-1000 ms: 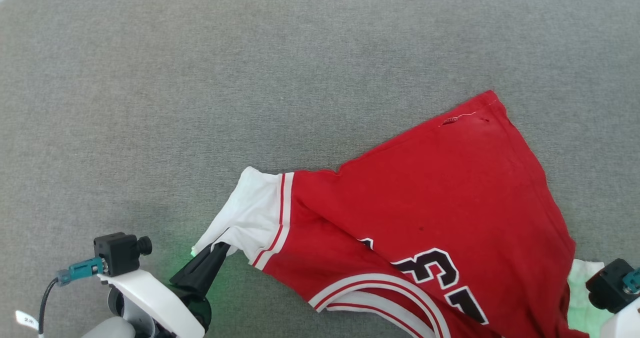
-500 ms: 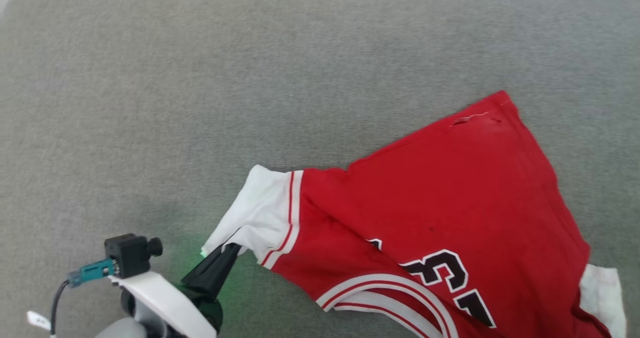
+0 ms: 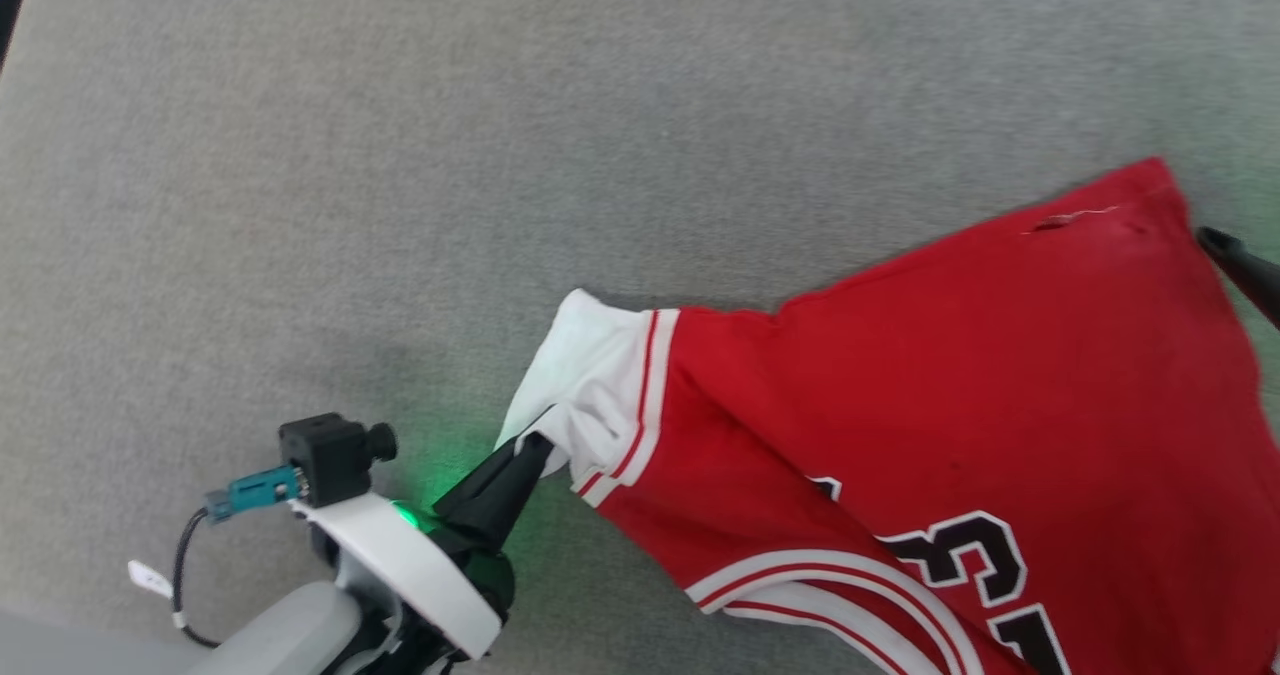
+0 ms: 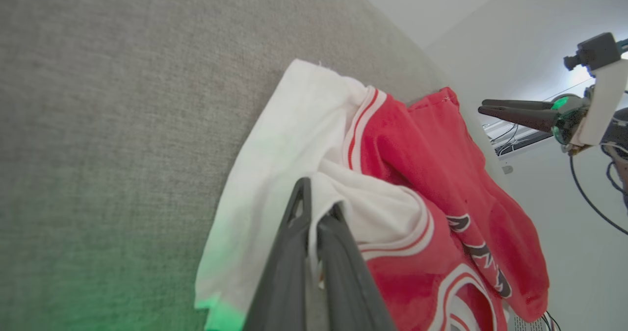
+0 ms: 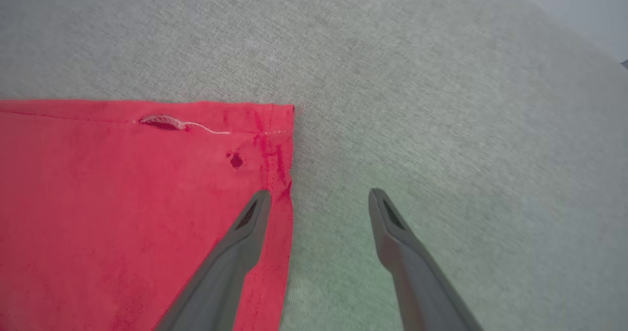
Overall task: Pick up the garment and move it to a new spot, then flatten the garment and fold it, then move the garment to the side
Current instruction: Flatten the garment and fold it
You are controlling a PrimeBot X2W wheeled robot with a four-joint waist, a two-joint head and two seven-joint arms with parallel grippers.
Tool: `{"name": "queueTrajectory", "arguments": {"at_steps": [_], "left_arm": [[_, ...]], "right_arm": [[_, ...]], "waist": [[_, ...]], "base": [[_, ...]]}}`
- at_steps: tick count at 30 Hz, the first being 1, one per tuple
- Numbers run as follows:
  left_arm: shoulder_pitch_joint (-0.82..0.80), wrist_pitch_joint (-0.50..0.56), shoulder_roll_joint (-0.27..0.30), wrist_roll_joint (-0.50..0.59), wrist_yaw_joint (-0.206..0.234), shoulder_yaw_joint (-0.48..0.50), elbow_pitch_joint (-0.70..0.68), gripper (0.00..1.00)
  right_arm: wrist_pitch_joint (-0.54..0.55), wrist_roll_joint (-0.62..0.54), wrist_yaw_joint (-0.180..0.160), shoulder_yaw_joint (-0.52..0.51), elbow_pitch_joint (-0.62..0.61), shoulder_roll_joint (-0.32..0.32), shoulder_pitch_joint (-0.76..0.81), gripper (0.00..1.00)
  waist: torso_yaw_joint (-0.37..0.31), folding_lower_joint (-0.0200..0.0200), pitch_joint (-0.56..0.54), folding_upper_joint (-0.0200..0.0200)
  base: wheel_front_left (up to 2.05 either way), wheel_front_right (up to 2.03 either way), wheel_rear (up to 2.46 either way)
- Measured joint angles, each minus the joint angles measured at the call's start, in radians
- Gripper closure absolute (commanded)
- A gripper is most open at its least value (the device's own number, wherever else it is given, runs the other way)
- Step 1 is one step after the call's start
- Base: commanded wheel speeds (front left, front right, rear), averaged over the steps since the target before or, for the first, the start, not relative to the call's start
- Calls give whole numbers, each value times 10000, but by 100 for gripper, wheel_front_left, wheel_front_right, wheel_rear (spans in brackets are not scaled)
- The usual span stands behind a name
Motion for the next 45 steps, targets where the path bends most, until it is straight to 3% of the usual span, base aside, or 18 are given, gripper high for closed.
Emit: {"name": "queueTrajectory", "arguments": {"at_steps": [4,8,11,12,19,32,40,44,45], "left_arm": [[-220,-2,-230,29,0,-144,90,100],[-260,-13,-293,27,0,-151,146,100],[-264,-13,-376,21,0,-157,215,100],[-268,-13,-401,2,0,-157,242,100],[-891,-13,-385,-151,-2,-313,819,100],[-6266,-13,-205,-640,-6,1616,3131,100],[-10811,-8,-723,-236,-33,2920,5565,100],[-12127,15,-1294,-510,-35,4086,5929,100],[-12135,21,-1446,-681,-35,3998,5948,100]], "right_arm": [[211,46,0,1290,955,-123,-906,0],[441,311,-2,1942,1358,-311,-1337,0],[533,685,-6,2449,1547,-489,-1606,81],[487,794,-6,2556,1649,-479,-1667,100],[-842,980,8,2784,2462,-40,-2172,100],[-5060,-309,4,238,5670,1939,-6177,100],[-7070,-1636,29,-652,7041,2849,-9452,100],[-7553,-2038,33,-715,7716,3133,-10334,100],[-7591,-2061,31,-688,7906,3162,-10395,100]], "waist": [[321,0,240,0],[460,0,325,0],[464,0,303,0],[445,0,285,1],[175,0,72,0],[-687,0,206,0],[-1173,0,598,0],[-1313,0,590,0],[-1318,0,550,0]], "base": [[0,0,0],[0,0,0],[0,0,0],[0,0,0],[0,0,0],[0,0,0],[0,0,0],[0,0,0],[0,0,0]]}}
